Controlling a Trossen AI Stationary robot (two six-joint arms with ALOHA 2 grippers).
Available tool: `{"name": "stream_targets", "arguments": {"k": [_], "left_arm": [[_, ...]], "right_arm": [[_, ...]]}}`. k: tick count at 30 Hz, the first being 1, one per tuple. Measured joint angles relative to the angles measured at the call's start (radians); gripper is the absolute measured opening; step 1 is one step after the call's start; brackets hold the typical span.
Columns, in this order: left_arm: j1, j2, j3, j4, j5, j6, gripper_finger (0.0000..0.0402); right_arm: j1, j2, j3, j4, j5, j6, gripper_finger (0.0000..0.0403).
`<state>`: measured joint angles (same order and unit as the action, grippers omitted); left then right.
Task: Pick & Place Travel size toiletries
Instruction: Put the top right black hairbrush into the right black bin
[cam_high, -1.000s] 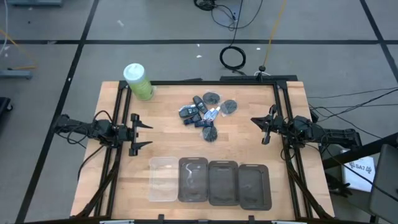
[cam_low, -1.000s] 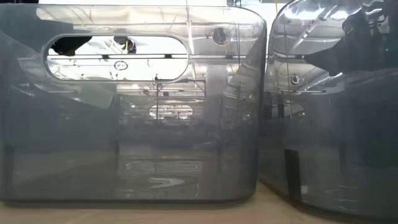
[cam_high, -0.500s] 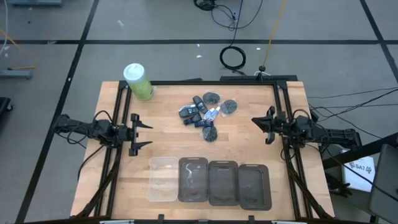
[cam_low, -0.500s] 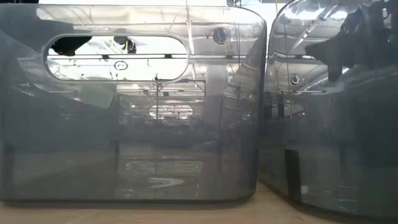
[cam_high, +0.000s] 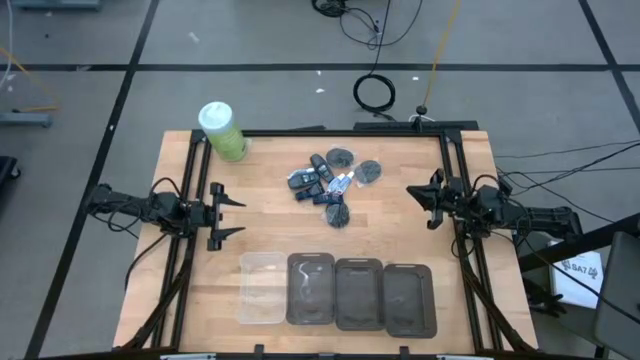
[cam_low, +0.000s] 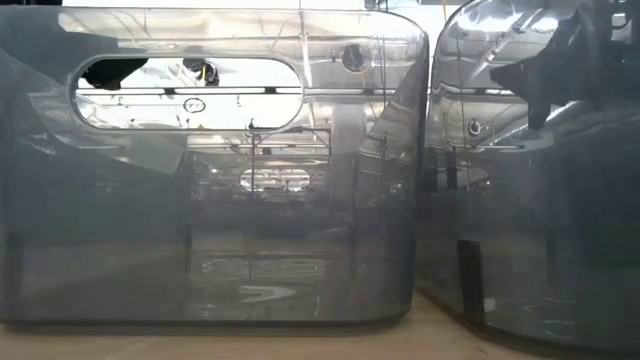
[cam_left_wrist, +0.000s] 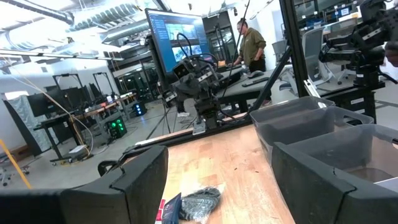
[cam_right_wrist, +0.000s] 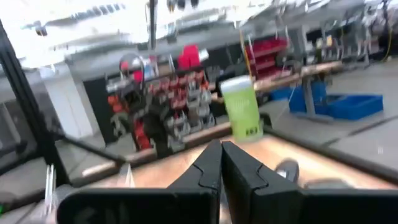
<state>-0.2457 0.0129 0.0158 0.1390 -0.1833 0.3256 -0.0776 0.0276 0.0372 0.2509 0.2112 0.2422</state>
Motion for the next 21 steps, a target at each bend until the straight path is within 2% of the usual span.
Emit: {"name": "stream_targets", "arguments": {"k": [4,7,9,14,16,18,21], "left_arm": [[0.000,0.000,0.000,0.000,0.000,0.000,0.0283],[0.000,0.000,0.000,0.000,0.000,0.000,0.0283],[0.000,0.000,0.000,0.000,0.000,0.000,0.0283],[0.000,0.000,0.000,0.000,0.000,0.000,0.0283],[0.000,0.000,0.000,-0.001,0.000,0.000,0.0283],[0.000,0.000,0.000,-0.001,0.000,0.000,0.0283],[0.000,0.000,0.000,-0.001,0.000,0.000,0.0283]], "right_arm": [[0.000,0.072,0.000,0.204,0.092,-0.067,0.0013],[-0.002,0.175,0.008,0.389,0.106,-0.153,0.0038],[-0.002,0.262,0.045,0.410,0.124,-0.194,0.0063],[-0.014,0.539,0.265,0.209,0.278,-0.210,0.0137],[-0.041,0.653,0.386,0.046,0.340,-0.194,0.0166],[-0.089,0.766,0.520,-0.165,0.360,-0.140,0.0189],[-0.187,0.919,0.706,-0.389,0.338,-0.042,0.0215]]}}
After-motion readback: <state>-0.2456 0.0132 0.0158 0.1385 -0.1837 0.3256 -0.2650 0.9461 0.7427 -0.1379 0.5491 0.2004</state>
